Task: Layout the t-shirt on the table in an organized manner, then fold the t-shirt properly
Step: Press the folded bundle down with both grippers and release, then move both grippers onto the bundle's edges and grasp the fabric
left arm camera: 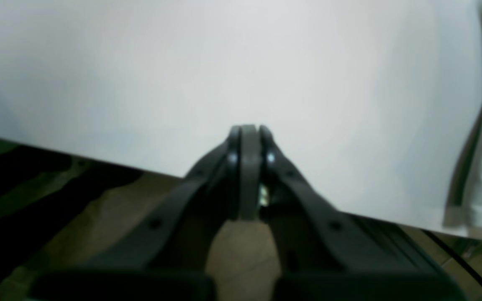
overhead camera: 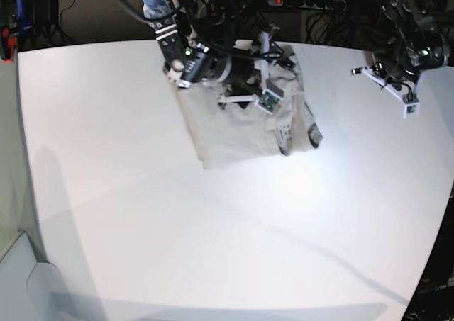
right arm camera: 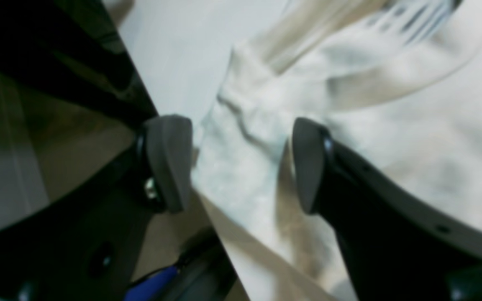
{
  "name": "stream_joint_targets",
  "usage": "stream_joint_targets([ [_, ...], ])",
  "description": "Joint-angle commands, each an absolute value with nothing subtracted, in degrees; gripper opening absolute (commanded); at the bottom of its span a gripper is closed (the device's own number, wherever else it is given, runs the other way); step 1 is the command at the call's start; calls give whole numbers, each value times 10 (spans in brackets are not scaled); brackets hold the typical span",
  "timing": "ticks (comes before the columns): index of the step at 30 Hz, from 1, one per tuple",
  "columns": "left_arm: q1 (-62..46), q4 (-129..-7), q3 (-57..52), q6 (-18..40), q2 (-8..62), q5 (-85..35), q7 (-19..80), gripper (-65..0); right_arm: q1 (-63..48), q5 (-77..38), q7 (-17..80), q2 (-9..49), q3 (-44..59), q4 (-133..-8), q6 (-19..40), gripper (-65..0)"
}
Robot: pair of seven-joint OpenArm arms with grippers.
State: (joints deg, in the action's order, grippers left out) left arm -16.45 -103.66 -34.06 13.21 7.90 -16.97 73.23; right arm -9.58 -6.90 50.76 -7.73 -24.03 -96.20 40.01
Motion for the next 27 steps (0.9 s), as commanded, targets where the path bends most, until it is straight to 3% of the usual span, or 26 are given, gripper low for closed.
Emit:
stream_joint_targets([
  [1, -163, -1047, -342, 131, 84, -172, 728, -649, -90, -83, 495, -83, -247, -967, 400, -269],
  [5, -160, -1055, -342, 140, 79, -173, 728, -647, -94, -83, 497, -68, -249, -985, 400, -269],
  [9, -161, -1079, -343, 225, 59, -184, 729, -646, -114, -83, 497, -48, -249, -1060, 400, -269],
  [14, -163, -1098, -344, 291, 44, -252, 729, -645, -124, -83, 497, -20, -246, -1137, 400, -269],
  [23, -175, -1096, -344, 305, 44, -410, 728, -644, -137, -83, 498, -2, -243, -1137, 400, -269],
  [25, -175, -1096, -344, 304, 44, -418, 728, -619, -137, -83, 498, 0, -243, -1137, 400, -269],
  [27, -175, -1096, -345, 300, 41, -419, 728, -537, -137, -83, 498, 3, -243, -1138, 400, -269],
])
